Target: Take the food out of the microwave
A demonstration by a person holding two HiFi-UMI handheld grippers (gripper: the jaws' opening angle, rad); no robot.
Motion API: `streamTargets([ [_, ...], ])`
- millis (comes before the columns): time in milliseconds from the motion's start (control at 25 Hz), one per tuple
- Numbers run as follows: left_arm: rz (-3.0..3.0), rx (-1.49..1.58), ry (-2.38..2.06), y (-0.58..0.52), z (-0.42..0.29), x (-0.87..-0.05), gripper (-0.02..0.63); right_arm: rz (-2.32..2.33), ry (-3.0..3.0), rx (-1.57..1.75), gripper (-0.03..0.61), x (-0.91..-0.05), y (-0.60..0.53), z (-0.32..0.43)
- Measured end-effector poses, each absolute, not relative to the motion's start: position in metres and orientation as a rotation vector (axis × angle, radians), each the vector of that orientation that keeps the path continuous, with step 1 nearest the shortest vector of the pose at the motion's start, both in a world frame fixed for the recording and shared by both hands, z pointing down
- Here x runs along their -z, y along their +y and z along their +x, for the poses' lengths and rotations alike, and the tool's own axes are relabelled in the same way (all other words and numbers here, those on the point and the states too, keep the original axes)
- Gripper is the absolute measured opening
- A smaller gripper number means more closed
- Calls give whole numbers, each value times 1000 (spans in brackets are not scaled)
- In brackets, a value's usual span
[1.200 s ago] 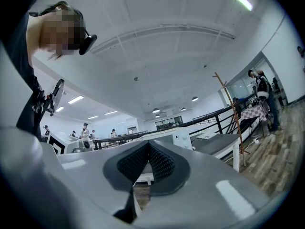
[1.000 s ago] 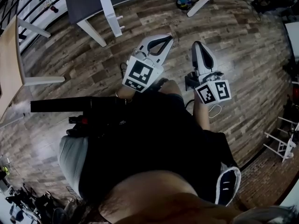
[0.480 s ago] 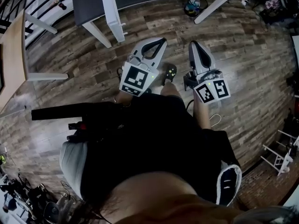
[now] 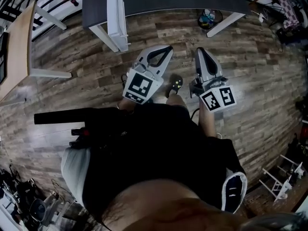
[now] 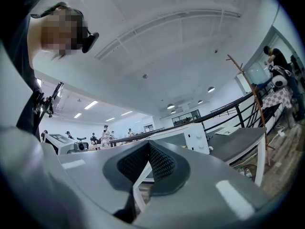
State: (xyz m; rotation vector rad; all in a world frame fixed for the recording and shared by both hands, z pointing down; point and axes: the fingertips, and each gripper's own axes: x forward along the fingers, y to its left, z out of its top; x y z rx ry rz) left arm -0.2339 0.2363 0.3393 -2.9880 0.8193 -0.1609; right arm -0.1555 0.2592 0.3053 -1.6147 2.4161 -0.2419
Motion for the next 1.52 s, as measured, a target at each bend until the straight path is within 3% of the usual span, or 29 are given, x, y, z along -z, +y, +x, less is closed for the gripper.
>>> streamTargets([
  [640, -2921, 180, 982, 173, -198, -333, 6, -1482, 2453, 267, 0, -308, 185, -108],
  [1520, -2860, 245, 1096, 111, -90, -324, 6, -1242, 2503, 313, 0, -307, 117, -25],
])
